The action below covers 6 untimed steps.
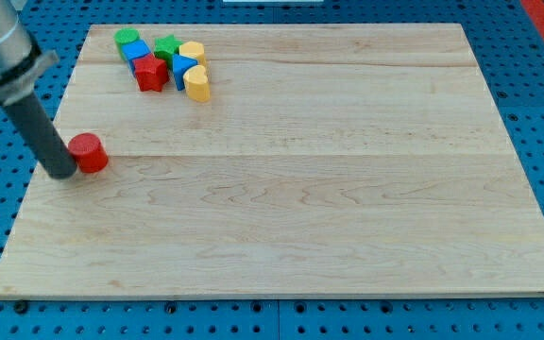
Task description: Push the red circle into the yellow heart
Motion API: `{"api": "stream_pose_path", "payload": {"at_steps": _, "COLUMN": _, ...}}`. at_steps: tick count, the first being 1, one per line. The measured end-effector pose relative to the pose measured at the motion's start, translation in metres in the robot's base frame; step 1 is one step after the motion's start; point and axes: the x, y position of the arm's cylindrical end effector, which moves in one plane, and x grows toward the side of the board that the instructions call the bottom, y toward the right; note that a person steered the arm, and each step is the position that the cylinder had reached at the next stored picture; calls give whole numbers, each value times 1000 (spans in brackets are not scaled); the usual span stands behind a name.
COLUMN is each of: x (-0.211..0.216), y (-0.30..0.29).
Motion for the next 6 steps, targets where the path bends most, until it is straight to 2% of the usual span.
{"api": "stream_pose_path", "payload": {"at_steps": 1, "x": -48, "y": 37}}
{"api": "stream_pose_path", "payload": {"at_steps": 3, "x": 13, "y": 43}}
{"api": "stream_pose_path", "payload": {"at_steps": 4, "x": -19, "y": 88}}
{"api": "stream_pose_path", "payload": {"at_steps": 5, "x": -104, "y": 90}}
{"api": "stream_pose_path", "payload": {"at_steps": 6, "x": -74, "y": 91}}
